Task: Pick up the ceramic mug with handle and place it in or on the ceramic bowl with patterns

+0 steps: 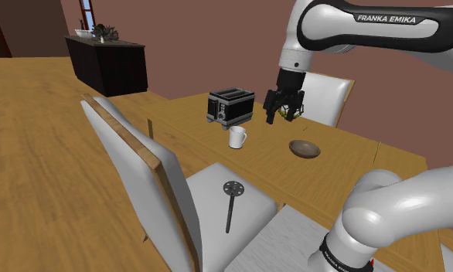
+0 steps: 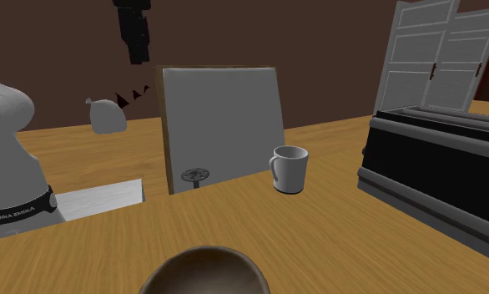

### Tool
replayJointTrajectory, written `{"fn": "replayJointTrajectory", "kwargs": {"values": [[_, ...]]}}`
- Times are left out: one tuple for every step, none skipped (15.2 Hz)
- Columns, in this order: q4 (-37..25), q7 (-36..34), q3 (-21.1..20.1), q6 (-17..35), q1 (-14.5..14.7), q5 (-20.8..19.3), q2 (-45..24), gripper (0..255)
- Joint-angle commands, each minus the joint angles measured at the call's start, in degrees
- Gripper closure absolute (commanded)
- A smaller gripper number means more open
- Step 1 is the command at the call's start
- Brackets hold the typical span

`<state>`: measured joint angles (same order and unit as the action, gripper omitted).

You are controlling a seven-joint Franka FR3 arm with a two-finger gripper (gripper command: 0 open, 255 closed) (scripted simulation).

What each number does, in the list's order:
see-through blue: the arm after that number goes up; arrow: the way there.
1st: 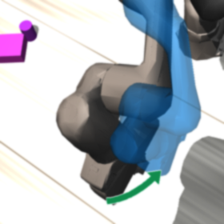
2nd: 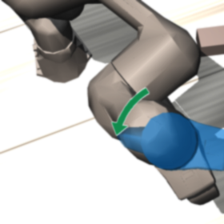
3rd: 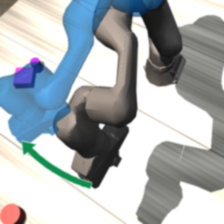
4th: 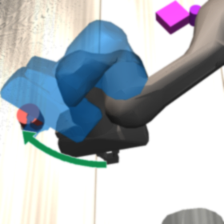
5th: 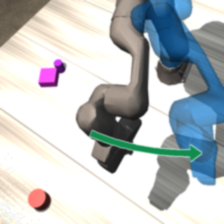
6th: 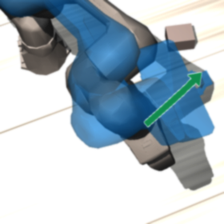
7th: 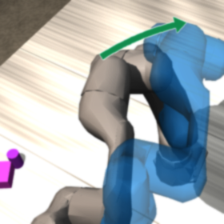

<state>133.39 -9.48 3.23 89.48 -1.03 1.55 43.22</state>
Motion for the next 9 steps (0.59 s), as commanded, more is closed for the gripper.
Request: {"fn": "replayJointTrajectory", "kwargs": {"values": [[0.0,0.0,0.0,0.0,0.0,0.0,0.0,0],[0.0,0.76,0.67,1.51,-0.18,-0.39,-1.51,0],[-0.07,1.52,1.33,3.01,-0.35,-0.75,-3.07,0],[-0.23,2.28,1.99,4.48,-0.51,-1.08,-4.69,0],[-0.45,3.02,2.65,5.93,-0.65,-1.36,-6.35,0],[-0.76,3.77,3.31,7.35,-0.78,-1.61,-8.07,0],[-1.14,4.51,3.96,8.74,-0.9,-1.82,-9.82,0],[-1.6,5.26,4.61,10.1,-1.0,-1.98,-11.62,0],[-2.13,6.01,5.25,11.42,-1.09,-2.1,-13.46,0]]}}
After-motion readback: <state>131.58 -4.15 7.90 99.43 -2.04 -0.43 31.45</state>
